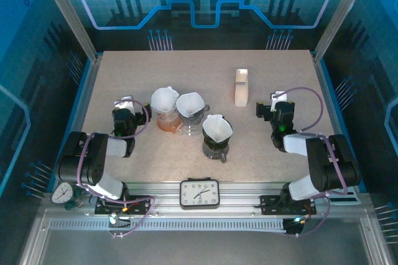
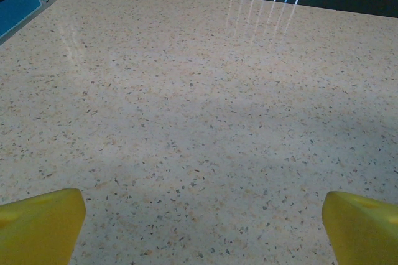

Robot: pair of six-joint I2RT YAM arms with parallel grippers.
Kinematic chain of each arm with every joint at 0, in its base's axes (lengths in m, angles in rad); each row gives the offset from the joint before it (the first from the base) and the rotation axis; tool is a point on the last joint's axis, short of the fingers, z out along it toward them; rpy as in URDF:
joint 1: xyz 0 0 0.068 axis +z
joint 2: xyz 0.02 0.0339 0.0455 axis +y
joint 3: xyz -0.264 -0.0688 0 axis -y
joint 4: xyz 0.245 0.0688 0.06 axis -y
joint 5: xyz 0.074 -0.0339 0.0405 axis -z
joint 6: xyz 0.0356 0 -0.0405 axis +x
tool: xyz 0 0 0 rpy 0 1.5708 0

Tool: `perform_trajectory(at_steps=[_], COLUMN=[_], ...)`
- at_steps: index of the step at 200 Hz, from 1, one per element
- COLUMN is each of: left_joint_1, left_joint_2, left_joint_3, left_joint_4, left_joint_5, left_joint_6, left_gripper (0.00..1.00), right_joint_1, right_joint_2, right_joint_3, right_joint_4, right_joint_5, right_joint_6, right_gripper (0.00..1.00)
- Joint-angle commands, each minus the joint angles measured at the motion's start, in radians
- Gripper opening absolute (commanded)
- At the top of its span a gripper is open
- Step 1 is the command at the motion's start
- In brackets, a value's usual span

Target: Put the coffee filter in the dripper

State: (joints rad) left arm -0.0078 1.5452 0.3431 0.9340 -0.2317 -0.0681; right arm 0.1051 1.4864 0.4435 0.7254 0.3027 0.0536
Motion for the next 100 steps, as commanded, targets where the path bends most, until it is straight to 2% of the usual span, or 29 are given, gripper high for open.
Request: perform_trajectory(at_steps=[1, 7, 16, 68, 91, 100], left_joint_1=[-0.006, -0.004, -0.005, -0.006, -0.006, -0.005], left_joint_2=[0.003, 0.003, 0.003, 0.003, 0.003, 0.003], left_joint_3=[0.005, 0.006, 0.005, 0.005, 0.005, 0.005], left_joint_4=[0.047, 0.048, 0.046, 0.045, 0.047, 0.046], left_joint_5=[-0.011, -0.013, -0.013, -0.013, -0.013, -0.013], left_joint_6=[0.019, 0.018, 0.019, 0.018, 0.019, 0.019], left_gripper=[0.99, 0.99, 0.99, 0.99, 0.99, 0.99], right_joint_1=[-0.033, -0.028, -0.035, -0.016, 0.053, 0.046], right_joint_2=[0.066, 0.055, 0.032, 0.049, 0.064, 0.063], right_joint_3=[-0.073, -0.089, -0.077, -0.068, -0.107, -0.094], right_joint_4=[0.24, 0.257, 0.179, 0.197, 0.305, 0.273], right_joint_5=[-0.109, -0.049, -0.06, -0.031, 0.05, 0.045], right_joint_6=[-0.033, -0.014, 0.003, -0.021, -0.083, -0.075], right_gripper=[1.0, 1.0, 1.0, 1.0, 1.0, 1.0])
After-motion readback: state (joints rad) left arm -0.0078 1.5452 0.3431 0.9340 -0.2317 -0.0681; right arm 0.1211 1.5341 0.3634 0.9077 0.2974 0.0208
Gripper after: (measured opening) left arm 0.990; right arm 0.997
